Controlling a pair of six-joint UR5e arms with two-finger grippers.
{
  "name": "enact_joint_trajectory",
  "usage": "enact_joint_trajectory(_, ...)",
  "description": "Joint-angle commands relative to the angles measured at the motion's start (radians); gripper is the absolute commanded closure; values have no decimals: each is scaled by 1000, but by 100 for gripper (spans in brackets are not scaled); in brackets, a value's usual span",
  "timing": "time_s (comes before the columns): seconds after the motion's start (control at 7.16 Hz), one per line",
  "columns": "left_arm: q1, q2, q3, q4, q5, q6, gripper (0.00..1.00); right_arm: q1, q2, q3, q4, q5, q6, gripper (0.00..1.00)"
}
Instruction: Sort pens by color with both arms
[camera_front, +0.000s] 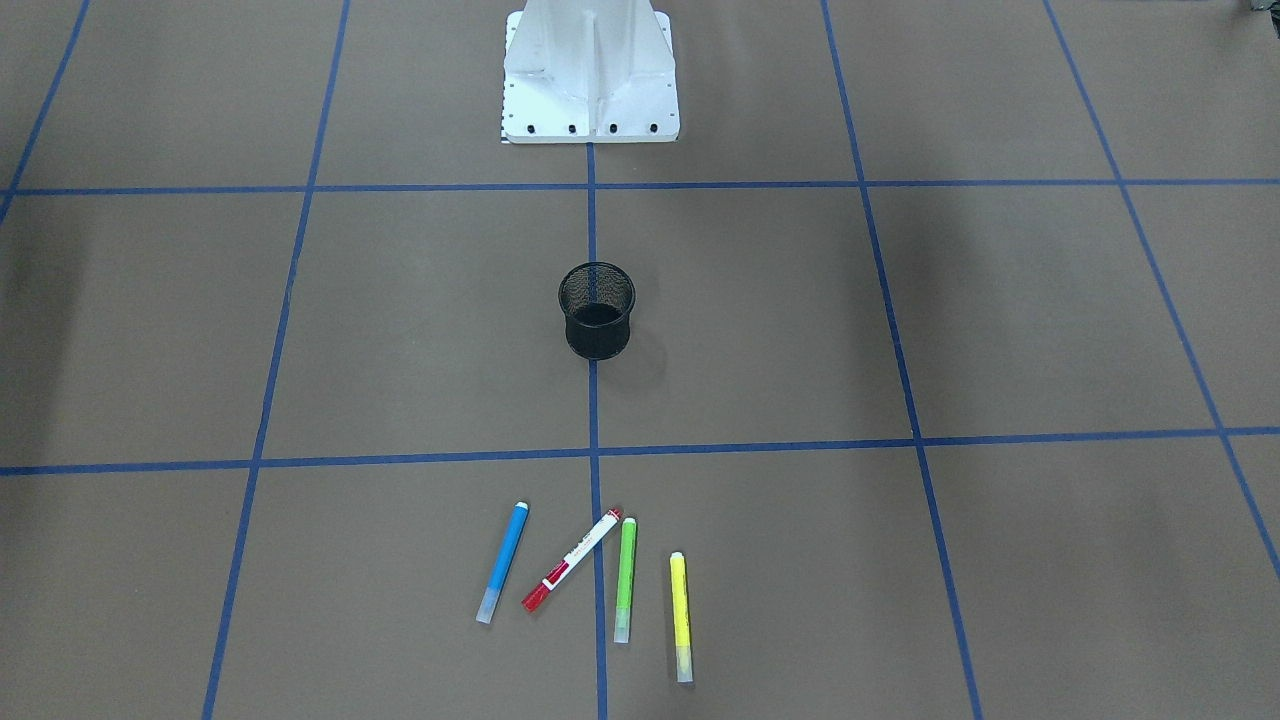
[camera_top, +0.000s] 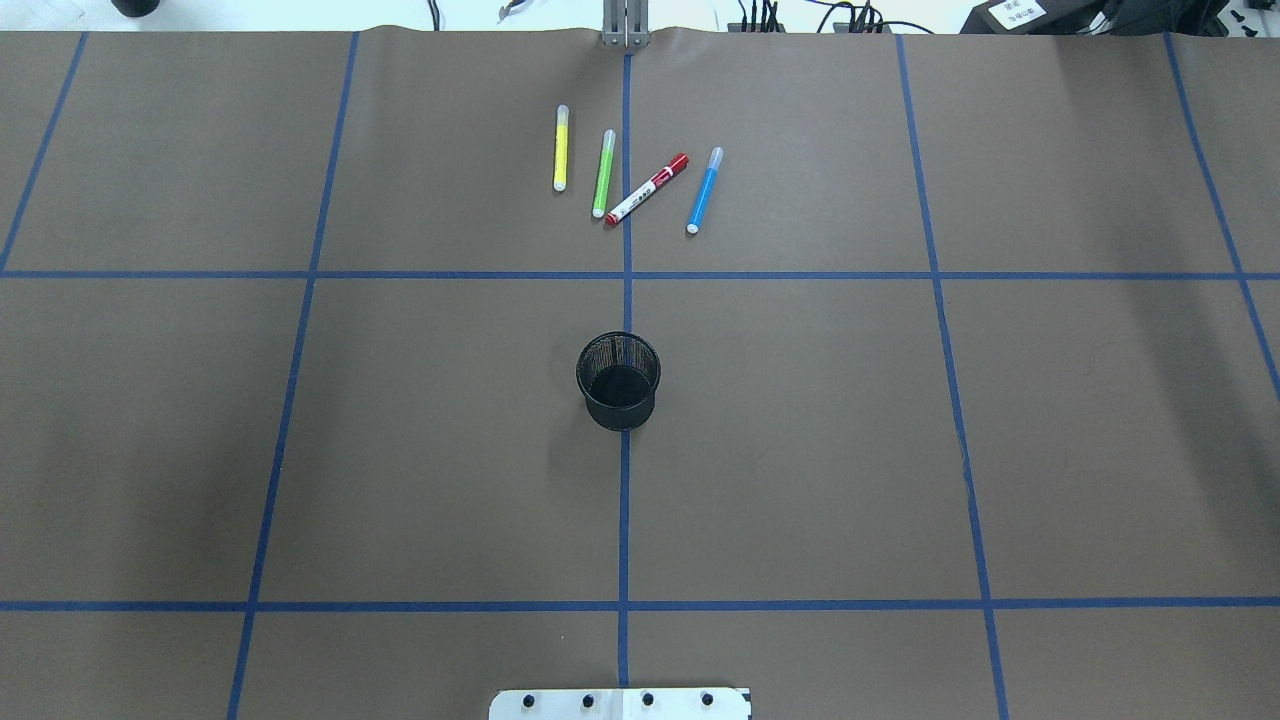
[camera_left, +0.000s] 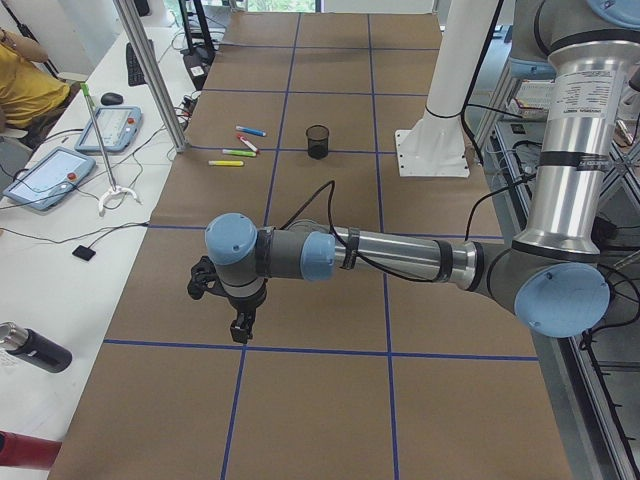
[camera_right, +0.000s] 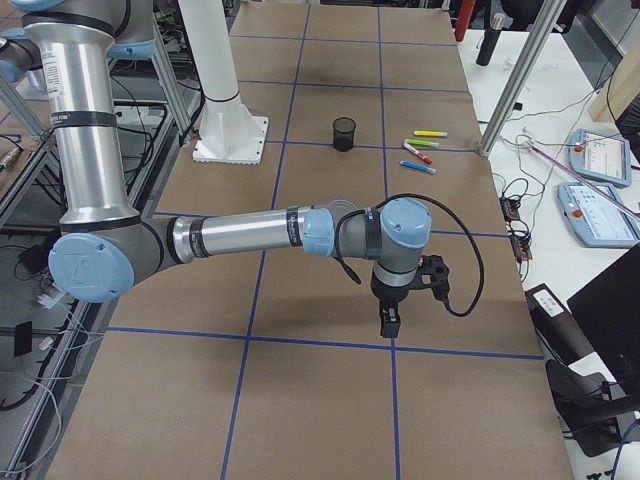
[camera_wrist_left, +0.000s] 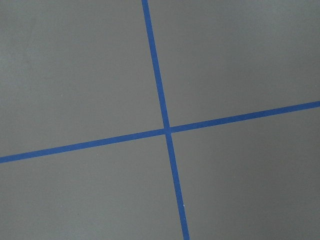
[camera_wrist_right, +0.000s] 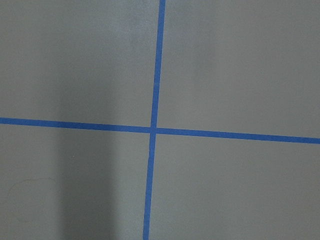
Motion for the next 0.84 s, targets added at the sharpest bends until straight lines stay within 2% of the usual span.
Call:
enact_joint_trajectory(0.0, 0, 1, 0, 0, 2, 0, 0, 0, 0, 2, 0, 2, 6, 0)
enact_joint_trajectory(0.7, 0, 1, 2, 0, 2, 0, 0, 0, -1, 14, 0, 3, 6, 0)
